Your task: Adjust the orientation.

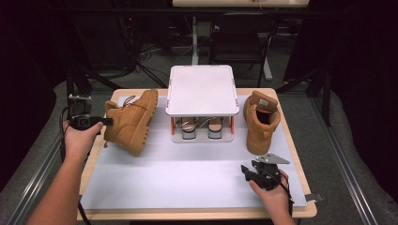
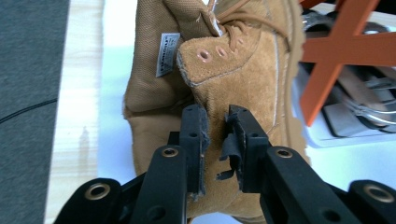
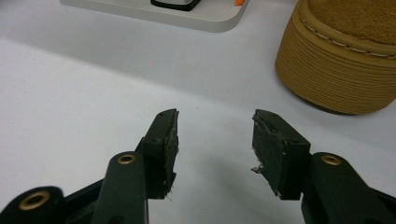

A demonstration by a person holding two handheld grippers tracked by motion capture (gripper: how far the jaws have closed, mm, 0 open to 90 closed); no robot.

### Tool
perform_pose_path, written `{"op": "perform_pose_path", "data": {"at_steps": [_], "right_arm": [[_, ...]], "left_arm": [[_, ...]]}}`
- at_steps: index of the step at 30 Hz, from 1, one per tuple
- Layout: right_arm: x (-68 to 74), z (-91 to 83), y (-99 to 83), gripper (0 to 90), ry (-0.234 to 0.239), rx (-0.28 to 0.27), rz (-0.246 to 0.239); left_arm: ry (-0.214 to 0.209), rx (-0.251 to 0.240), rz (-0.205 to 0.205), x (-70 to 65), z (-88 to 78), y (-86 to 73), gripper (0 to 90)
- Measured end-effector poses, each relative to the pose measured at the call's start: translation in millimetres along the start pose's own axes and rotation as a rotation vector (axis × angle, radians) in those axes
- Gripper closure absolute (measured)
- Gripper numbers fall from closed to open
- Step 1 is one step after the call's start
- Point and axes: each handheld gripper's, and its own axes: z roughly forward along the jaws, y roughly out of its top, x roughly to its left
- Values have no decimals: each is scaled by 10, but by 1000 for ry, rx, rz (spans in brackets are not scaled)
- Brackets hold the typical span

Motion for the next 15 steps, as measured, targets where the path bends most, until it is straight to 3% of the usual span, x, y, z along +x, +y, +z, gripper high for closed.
{"op": "perform_pose_path", "data": {"at_steps": [6, 15], "right_arm": [[-7, 1, -2, 503, 0, -1, 7], [-15, 6, -5, 503, 3, 1, 8]], "left_arm": [[-50, -5, 28, -156, -13, 40, 810], [-75, 7, 99, -490, 25, 85, 835]]}}
